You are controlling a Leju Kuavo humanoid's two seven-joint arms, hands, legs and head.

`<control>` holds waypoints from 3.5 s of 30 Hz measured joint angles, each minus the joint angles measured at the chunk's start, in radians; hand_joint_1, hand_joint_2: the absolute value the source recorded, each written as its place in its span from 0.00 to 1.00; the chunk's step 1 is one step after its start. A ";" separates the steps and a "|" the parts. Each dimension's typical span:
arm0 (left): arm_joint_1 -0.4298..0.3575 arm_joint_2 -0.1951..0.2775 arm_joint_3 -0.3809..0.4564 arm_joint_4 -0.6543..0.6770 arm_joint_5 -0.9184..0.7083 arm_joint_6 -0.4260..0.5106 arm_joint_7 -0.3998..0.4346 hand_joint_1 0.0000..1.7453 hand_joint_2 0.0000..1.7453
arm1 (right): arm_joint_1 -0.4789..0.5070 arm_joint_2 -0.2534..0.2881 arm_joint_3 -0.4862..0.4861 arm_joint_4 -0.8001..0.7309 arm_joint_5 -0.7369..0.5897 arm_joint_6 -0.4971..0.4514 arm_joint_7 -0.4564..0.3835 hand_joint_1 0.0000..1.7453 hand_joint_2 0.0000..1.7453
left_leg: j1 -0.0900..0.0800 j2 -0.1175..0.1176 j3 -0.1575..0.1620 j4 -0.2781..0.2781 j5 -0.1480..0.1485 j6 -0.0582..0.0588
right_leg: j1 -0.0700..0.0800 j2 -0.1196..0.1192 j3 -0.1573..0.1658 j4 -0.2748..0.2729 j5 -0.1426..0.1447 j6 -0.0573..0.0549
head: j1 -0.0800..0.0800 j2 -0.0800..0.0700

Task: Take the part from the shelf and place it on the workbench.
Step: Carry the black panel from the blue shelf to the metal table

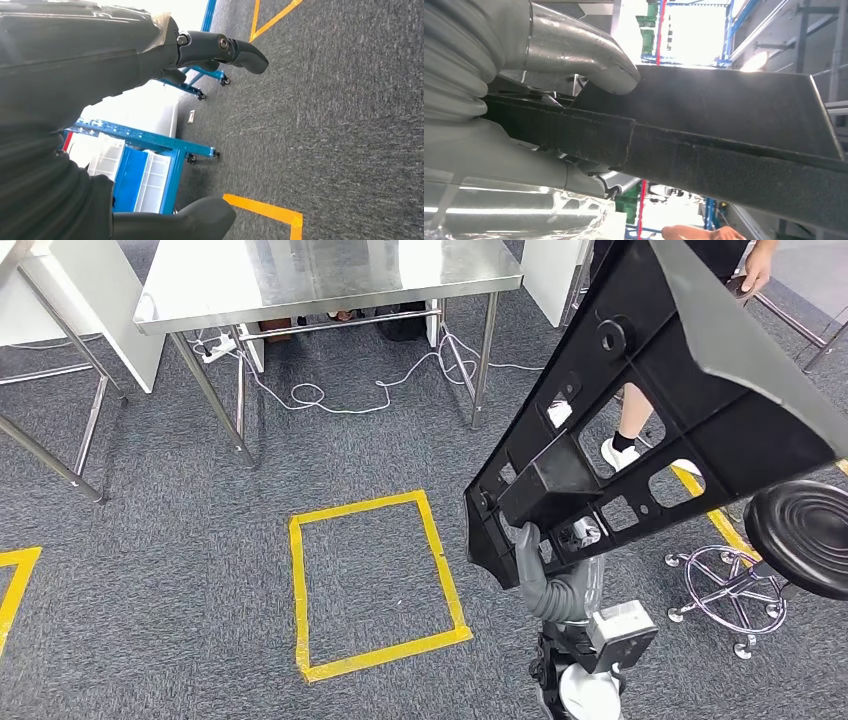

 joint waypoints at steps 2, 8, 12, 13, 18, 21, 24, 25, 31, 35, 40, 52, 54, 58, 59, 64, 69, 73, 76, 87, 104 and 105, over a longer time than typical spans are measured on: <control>0.000 0.000 0.001 0.000 0.009 0.001 0.000 0.00 1.00 | 0.000 0.004 -0.003 0.001 -0.001 0.011 0.007 1.00 1.00 | 0.000 0.000 0.000 0.000 0.000 0.000 | 0.000 0.000 0.000 0.000 0.000 0.000 | 0.000 0.000; 0.001 0.000 0.005 0.000 0.017 0.001 0.000 0.00 1.00 | -0.011 0.017 -0.015 0.002 -0.003 0.023 0.010 1.00 1.00 | 0.000 0.000 -0.002 0.005 -0.003 0.006 | -0.006 0.000 0.001 -0.002 0.001 0.002 | 0.000 0.000; 0.000 0.001 0.005 0.000 0.014 0.002 0.000 0.00 1.00 | -0.011 0.023 -0.022 0.002 -0.003 0.032 0.013 1.00 1.00 | 0.000 0.002 0.010 -0.014 0.001 0.027 | -0.005 -0.003 0.006 -0.010 0.002 0.010 | 0.000 0.000; 0.001 0.000 0.005 0.000 0.013 0.002 0.000 0.00 1.00 | -0.010 0.024 -0.023 0.002 -0.003 0.036 0.013 1.00 1.00 | 0.004 0.003 0.021 -0.029 0.007 0.031 | -0.001 -0.005 0.000 0.003 -0.004 0.010 | 0.001 0.000; 0.002 -0.004 0.006 0.000 0.016 0.004 0.000 0.00 1.00 | 0.000 0.022 -0.026 0.011 -0.006 0.052 0.011 1.00 1.00 | 0.015 0.006 0.039 -0.050 0.010 0.030 | -0.008 -0.008 -0.140 0.260 -0.098 0.009 | 0.008 0.000; 0.005 -0.007 0.007 0.000 0.017 0.004 0.000 0.00 1.00 | 0.003 0.022 -0.026 0.018 -0.006 0.054 0.011 1.00 1.00 | 0.022 0.001 0.048 -0.043 -0.001 0.012 | -0.022 -0.008 -0.090 0.144 -0.029 0.043 | 0.008 0.000; 0.005 -0.006 0.007 -0.001 0.017 0.005 0.000 0.00 1.00 | 0.003 0.022 -0.027 0.022 -0.006 0.055 0.011 1.00 1.00 | 0.022 -0.004 0.048 -0.027 -0.022 -0.013 | -0.027 -0.001 -0.018 0.006 0.017 0.043 | 0.009 0.000; 0.005 -0.006 0.007 -0.001 0.017 0.005 0.000 0.00 1.00 | 0.003 0.023 -0.027 0.023 -0.006 0.055 0.011 1.00 1.00 | 0.021 -0.004 0.047 -0.024 -0.026 -0.018 | -0.024 0.002 -0.015 0.004 0.014 0.031 | 0.009 0.000; 0.005 -0.007 0.007 0.000 0.017 0.005 0.000 0.00 1.00 | 0.003 0.025 -0.031 0.026 -0.008 0.056 0.011 1.00 1.00 | 0.030 0.021 -0.047 0.166 -0.116 -0.025 | -0.012 0.000 -0.003 0.007 -0.001 -0.009 | 0.004 0.000; 0.008 -0.007 0.007 0.000 0.017 0.005 0.000 0.00 1.00 | 0.004 0.025 -0.031 0.029 -0.008 0.056 0.011 1.00 1.00 | 0.018 0.022 -0.140 0.266 -0.095 0.001 | 0.010 -0.001 0.011 0.007 -0.013 -0.025 | 0.004 0.000; 0.004 -0.002 0.007 -0.001 0.017 0.006 0.000 0.00 1.00 | 0.002 0.029 -0.032 0.030 -0.008 0.056 0.011 1.00 1.00 | -0.022 0.036 -0.046 0.036 0.016 0.075 | 0.023 -0.004 0.033 0.000 -0.031 -0.027 | 0.007 0.000; 0.006 -0.009 0.007 -0.002 0.017 0.007 0.000 0.00 1.00 | 0.006 0.026 -0.033 0.033 -0.008 0.055 0.010 1.00 1.00 | -0.003 0.019 0.026 -0.016 -0.006 0.042 | -0.014 -0.009 -0.080 0.122 -0.024 0.045 | 0.008 0.000; 0.006 -0.010 0.007 -0.002 0.017 0.007 0.000 0.00 1.00 | 0.005 0.026 -0.033 0.034 -0.008 0.055 0.010 1.00 1.00 | -0.005 0.016 0.034 -0.009 -0.021 0.027 | -0.019 -0.008 -0.031 0.020 0.018 0.046 | 0.008 0.000; 0.005 -0.011 0.007 -0.002 0.016 0.010 0.000 0.00 1.00 | 0.004 0.027 -0.035 0.034 -0.008 0.055 0.010 1.00 1.00 | 0.002 0.017 0.034 0.001 -0.036 0.006 | -0.017 -0.005 -0.017 0.001 0.018 0.014 | 0.004 0.000; 0.005 -0.011 0.007 -0.003 0.016 0.013 0.000 0.00 1.00 | 0.003 0.028 -0.036 0.034 -0.008 0.055 0.010 1.00 1.00 | 0.005 0.018 0.025 0.024 -0.049 0.001 | -0.019 -0.004 -0.013 0.000 0.015 0.006 | 0.002 0.000; 0.005 -0.009 0.006 -0.005 0.010 0.020 0.000 0.00 1.00 | -0.003 0.035 -0.039 0.034 -0.008 0.056 0.014 1.00 1.00 | 0.013 0.021 -0.136 0.296 -0.138 -0.017 | -0.019 -0.005 0.003 -0.001 0.000 -0.014 | -0.004 0.000; 0.003 -0.008 0.006 -0.006 0.009 0.019 0.000 0.00 1.00 | -0.005 0.039 -0.042 0.033 -0.007 0.057 0.017 1.00 1.00 | 0.011 0.030 -0.049 0.052 0.018 -0.009 | -0.015 -0.002 0.034 -0.002 -0.026 0.002 | -0.008 0.000; 0.002 -0.008 0.005 -0.006 0.006 0.019 0.000 0.00 1.00 | -0.004 0.041 -0.044 0.030 -0.002 0.059 0.018 1.00 1.00 | 0.000 0.031 -0.028 0.015 0.008 0.013 | -0.009 -0.005 0.038 -0.009 -0.037 0.026 | -0.009 0.000; 0.002 -0.008 0.005 -0.006 0.005 0.020 0.000 0.00 1.00 | -0.003 0.042 -0.044 0.027 0.000 0.060 0.018 1.00 1.00 | 0.002 0.030 -0.008 0.003 0.004 0.038 | -0.005 -0.010 -0.016 0.103 -0.082 0.022 | -0.005 0.000; 0.001 -0.012 0.005 -0.006 0.005 0.019 0.000 0.00 1.00 | 0.007 0.039 -0.045 0.026 0.000 0.060 0.019 1.00 1.00 | -0.025 0.014 0.060 0.005 -0.068 0.036 | 0.013 -0.006 -0.050 0.010 0.039 0.003 | -0.005 0.000; 0.004 -0.007 0.005 -0.008 0.006 0.020 0.000 0.00 1.00 | 0.007 0.053 -0.054 0.021 0.021 0.079 0.017 1.00 1.00 | 0.017 0.035 -0.022 0.028 -0.014 0.010 | -0.012 -0.001 0.080 -0.003 -0.059 0.043 | -0.017 0.000; 0.004 -0.007 0.005 -0.008 0.006 0.020 0.000 0.00 1.00 | 0.005 0.054 -0.054 0.020 0.023 0.080 0.017 1.00 1.00 | 0.015 0.033 -0.015 0.026 -0.018 0.020 | -0.011 -0.002 0.066 0.025 -0.065 0.044 | -0.017 0.000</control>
